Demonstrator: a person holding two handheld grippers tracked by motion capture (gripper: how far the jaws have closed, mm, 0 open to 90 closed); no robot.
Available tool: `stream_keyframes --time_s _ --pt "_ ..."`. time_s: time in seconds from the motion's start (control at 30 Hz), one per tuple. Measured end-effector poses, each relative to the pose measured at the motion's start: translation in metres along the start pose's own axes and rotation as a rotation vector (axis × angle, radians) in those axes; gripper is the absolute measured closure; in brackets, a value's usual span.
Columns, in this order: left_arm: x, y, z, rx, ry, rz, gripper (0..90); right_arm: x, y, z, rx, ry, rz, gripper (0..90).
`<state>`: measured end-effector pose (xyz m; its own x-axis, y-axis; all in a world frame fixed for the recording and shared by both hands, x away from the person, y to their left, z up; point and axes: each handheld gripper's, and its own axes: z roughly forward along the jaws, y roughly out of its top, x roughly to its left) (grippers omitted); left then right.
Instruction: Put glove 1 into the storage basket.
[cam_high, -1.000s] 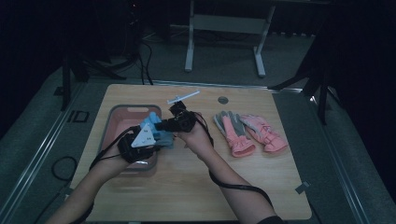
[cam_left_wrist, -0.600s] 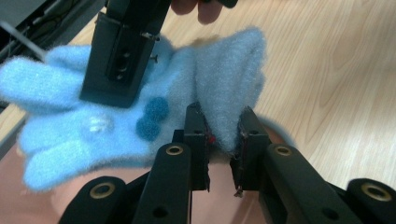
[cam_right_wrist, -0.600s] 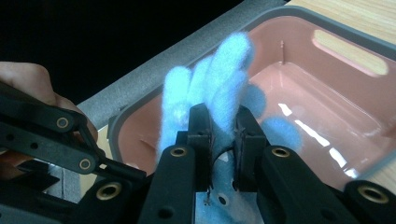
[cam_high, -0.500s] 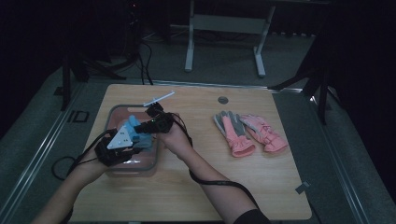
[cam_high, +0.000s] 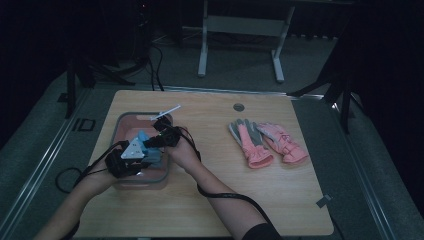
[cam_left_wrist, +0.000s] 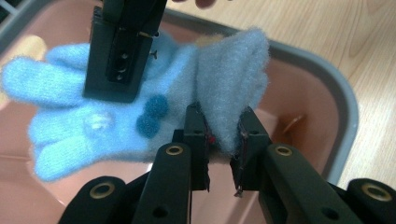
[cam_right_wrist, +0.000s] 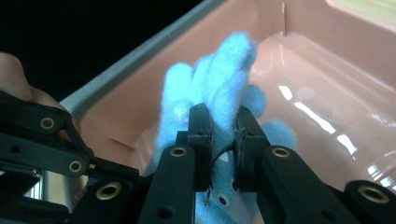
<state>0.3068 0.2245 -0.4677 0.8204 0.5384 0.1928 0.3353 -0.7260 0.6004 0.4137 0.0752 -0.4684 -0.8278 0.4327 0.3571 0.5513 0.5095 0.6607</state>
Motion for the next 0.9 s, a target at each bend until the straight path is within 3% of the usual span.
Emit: stream_keyframes --time_s 0.13,0.43,0.53,0.7,0.9 --pt "0.006 0.000 0.011 0.041 -0.016 0.004 78.7 -0.007 -0.001 0.008 0.033 -0.035 -0.002 80.1" --pt "0.014 0.002 0.022 0.076 -0.043 -0.003 78.6 -0.011 0.001 0.024 0.097 -0.077 -0.005 77.1" --pt "0.016 0.001 0.026 0.086 -0.048 -0.001 78.5 -0.010 0.003 0.027 0.109 -0.081 -0.005 61.0" --pt "0.018 0.000 0.033 0.104 -0.068 -0.003 77.5 -0.009 0.003 0.027 0.111 -0.089 -0.016 51.9" --pt "0.019 0.002 0.033 0.099 -0.078 -0.042 59.2 -0.007 0.004 0.023 0.098 -0.080 -0.021 40.6"
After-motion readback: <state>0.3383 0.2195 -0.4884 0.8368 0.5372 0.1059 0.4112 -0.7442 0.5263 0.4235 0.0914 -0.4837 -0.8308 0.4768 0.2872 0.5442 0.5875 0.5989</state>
